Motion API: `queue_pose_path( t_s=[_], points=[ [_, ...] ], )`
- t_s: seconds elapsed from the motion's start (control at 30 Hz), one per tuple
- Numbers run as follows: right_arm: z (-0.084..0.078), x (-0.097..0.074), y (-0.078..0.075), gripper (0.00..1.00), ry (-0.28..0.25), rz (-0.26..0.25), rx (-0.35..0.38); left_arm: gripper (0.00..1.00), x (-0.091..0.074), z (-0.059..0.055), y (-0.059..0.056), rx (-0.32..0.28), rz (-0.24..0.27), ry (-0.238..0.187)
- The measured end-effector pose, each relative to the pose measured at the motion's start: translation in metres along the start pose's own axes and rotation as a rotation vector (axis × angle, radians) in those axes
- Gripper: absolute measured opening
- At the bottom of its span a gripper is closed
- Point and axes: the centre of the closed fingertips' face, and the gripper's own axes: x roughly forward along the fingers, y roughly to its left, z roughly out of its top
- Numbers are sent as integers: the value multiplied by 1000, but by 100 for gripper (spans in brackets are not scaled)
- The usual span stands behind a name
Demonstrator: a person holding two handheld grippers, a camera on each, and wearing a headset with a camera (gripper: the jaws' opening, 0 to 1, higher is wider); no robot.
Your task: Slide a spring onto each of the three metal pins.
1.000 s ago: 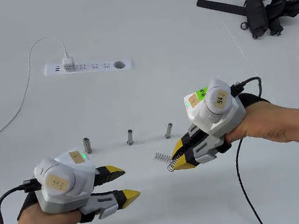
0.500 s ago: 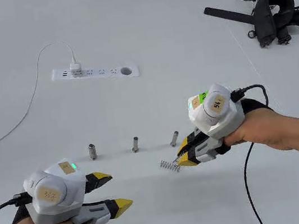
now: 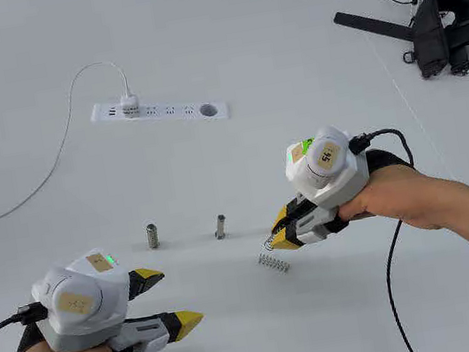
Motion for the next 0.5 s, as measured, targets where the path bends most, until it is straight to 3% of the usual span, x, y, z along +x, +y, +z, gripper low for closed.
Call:
queue_pose_path(
  t_s=[0.5],
  points=[
    [16, 18, -20, 13, 4, -3, -12, 61, -3, -3, 12, -44, 43, -3]
  ],
)
